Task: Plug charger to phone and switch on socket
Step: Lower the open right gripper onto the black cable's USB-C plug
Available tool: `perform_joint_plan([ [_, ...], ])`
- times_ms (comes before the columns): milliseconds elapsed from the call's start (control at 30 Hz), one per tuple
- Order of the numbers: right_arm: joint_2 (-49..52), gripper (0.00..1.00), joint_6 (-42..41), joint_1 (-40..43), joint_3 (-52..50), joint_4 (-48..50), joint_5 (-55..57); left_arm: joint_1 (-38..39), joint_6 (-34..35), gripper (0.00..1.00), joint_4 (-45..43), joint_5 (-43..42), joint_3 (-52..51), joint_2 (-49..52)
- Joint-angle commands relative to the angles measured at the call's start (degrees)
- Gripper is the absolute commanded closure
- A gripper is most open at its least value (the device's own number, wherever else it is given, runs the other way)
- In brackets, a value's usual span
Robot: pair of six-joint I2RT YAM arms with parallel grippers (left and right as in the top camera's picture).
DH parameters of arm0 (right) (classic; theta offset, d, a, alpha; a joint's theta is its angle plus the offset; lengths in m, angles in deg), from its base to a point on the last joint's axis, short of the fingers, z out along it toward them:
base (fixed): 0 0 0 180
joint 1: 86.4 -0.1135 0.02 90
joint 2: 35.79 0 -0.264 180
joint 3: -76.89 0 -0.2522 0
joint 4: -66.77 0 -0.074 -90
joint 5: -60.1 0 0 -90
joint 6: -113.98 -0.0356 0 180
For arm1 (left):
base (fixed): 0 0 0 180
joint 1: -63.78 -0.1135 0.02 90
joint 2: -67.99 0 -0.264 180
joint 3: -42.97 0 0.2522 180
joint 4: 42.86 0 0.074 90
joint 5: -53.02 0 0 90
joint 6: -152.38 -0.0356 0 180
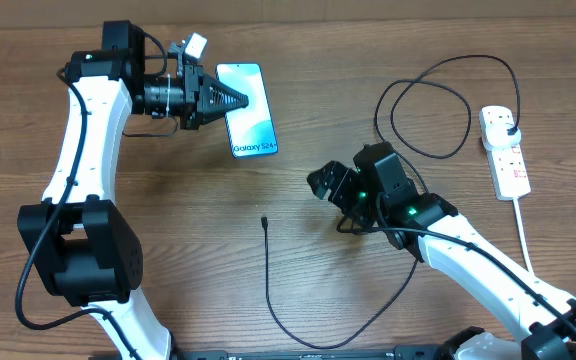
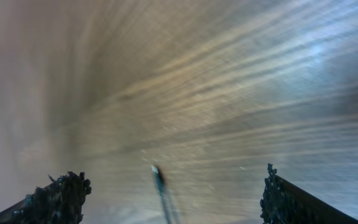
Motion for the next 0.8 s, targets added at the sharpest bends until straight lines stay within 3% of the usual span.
perform_joint_plan([
  [0,-0.6,0.08,5.1,0.1,1.1,-2.7,0.5,0.0,-5.8,0.96,3.1,-5.8,0.9,-0.7],
  [133,-0.6,0.05,5.1,0.1,1.1,-5.0,3.5,0.0,-11.8,0.96,7.5,-4.7,0.9,-0.7],
  [333,-0.5,0.04,5.1,0.1,1.1,-7.0,5.6,-0.1,-15.9,0.96,9.7,3.5,0.5,-0.7],
  [533,-0.3,0.04,5.1,0.1,1.1,-6.8,6.0,0.0,-18.7,0.96,8.7,2.6,-3.1,-0.7],
  [767,-0.3,0.04,5.1,0.1,1.1,-7.0,6.0,-0.5,-19.0,0.96,0.9,-3.3,-16.3,-0.7],
])
